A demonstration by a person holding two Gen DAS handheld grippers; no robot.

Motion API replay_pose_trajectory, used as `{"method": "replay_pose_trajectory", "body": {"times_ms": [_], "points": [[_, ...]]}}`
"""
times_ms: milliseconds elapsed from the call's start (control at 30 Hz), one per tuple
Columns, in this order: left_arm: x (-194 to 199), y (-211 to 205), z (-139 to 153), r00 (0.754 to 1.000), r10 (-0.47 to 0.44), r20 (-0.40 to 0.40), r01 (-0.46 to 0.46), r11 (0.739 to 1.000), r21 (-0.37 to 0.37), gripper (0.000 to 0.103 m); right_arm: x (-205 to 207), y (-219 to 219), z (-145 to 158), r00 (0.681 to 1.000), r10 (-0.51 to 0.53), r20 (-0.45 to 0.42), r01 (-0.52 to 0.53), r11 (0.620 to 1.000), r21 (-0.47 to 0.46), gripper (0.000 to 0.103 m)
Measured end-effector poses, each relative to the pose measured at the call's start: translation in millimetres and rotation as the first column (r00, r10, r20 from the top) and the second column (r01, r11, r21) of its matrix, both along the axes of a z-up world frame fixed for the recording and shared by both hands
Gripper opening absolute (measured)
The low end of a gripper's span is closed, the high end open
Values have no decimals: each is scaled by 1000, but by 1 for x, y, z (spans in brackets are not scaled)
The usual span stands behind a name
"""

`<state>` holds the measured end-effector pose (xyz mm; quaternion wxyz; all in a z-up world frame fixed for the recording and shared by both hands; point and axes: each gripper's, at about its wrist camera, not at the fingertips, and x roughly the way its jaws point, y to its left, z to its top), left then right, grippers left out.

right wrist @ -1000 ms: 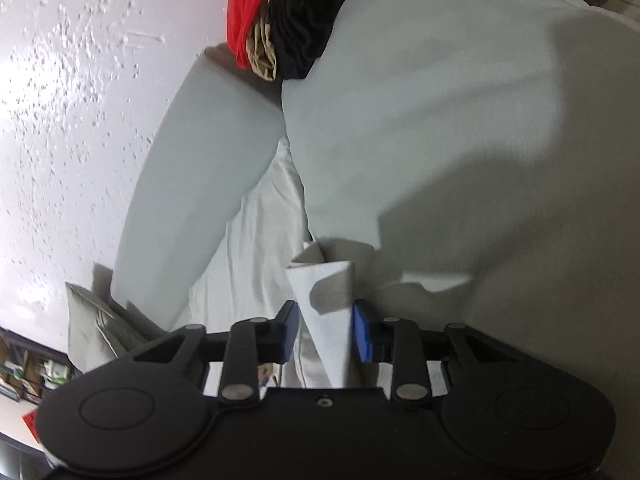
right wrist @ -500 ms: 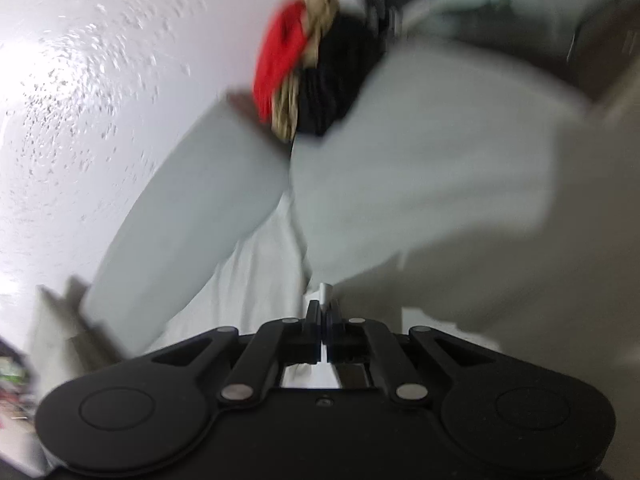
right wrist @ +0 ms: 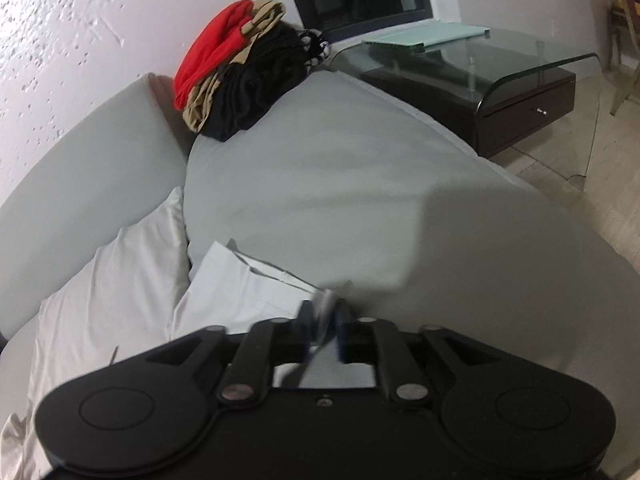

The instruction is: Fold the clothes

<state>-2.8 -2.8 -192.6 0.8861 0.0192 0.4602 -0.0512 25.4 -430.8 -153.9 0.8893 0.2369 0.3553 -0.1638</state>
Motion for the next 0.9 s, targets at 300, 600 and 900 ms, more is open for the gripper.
{"method": "replay_pose_trajectory", "body": {"times_ms": [300,600,900], "points": [[-16,20,20,991,59,119,-62,998,23,33,-31,55,31,982,184,36,-185,982,34,22],[-22,-6,-11,998,-50,49,45,995,87,4,-11,171,-17,826,549,-131,-540,836,95,20],[-52,83,24,993,111,45,-96,960,-263,11,-46,160,-2,799,580,-158,-555,813,175,24]]}}
